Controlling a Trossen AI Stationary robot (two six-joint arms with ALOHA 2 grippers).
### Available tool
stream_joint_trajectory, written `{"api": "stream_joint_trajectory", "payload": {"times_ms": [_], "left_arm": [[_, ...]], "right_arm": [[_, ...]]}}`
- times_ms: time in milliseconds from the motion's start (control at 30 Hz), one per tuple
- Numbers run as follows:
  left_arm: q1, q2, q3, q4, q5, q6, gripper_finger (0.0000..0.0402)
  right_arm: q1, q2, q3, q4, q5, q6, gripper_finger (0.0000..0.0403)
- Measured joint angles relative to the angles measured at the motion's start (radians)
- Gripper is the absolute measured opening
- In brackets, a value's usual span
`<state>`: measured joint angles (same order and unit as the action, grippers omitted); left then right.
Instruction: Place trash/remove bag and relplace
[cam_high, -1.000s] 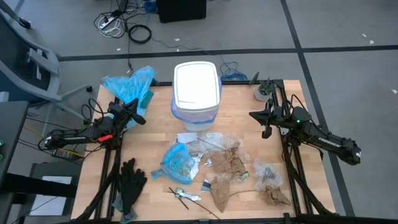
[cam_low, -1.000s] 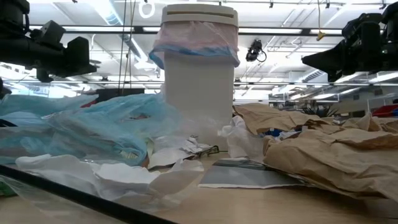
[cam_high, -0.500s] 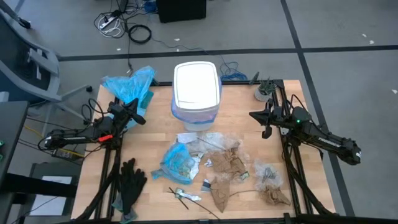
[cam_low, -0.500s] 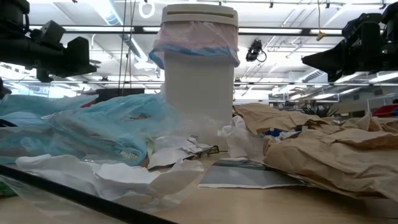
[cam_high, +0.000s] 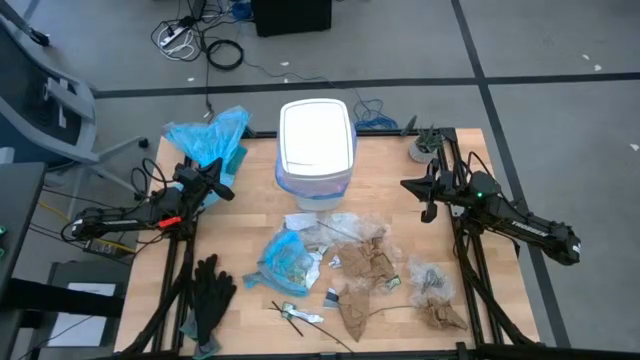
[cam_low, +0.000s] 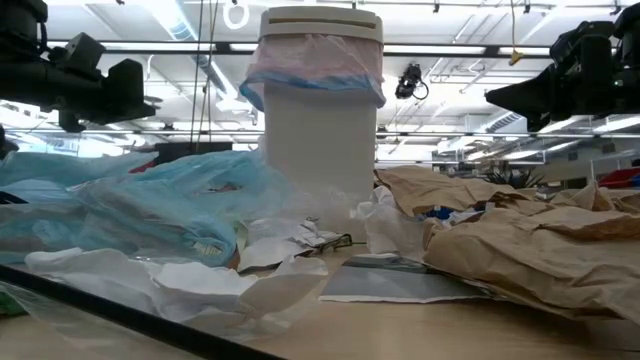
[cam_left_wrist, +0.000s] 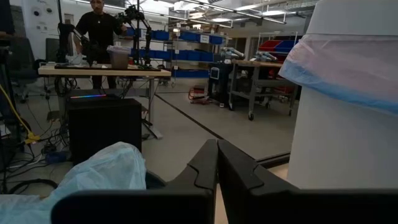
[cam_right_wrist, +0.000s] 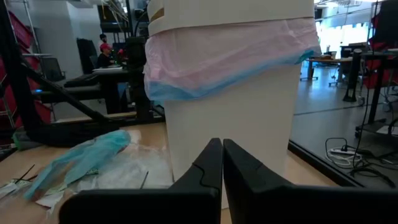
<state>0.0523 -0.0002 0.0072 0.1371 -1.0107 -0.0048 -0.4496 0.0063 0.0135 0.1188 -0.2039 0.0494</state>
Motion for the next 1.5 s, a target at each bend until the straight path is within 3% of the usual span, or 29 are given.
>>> {"api": "stream_joint_trajectory", "payload": {"times_ms": [500,733,900,1167,1500], "left_arm": [[0.000,0.000,0.000,0.000,0.000,0.000,0.0021],[0.000,0.000,0.000,0.000,0.000,0.000,0.0021],[0.000,0.000,0.000,0.000,0.000,0.000,0.0021],[0.000,0.000,0.000,0.000,0.000,0.000,0.0021],[0.000,0.000,0.000,0.000,0.000,0.000,0.0021]], "right_arm": [[0.006,0.000,0.003,0.043,0.000,0.308,0.0001],[0.008,0.069,0.176,-0.056,0.064,0.300,0.0000],[0.008,0.209,0.371,-0.158,0.080,0.219,0.0000],[0.015,0.541,0.721,-0.324,0.074,0.138,0.0000],[0.126,0.902,1.077,-0.388,0.088,0.086,0.0000]]}}
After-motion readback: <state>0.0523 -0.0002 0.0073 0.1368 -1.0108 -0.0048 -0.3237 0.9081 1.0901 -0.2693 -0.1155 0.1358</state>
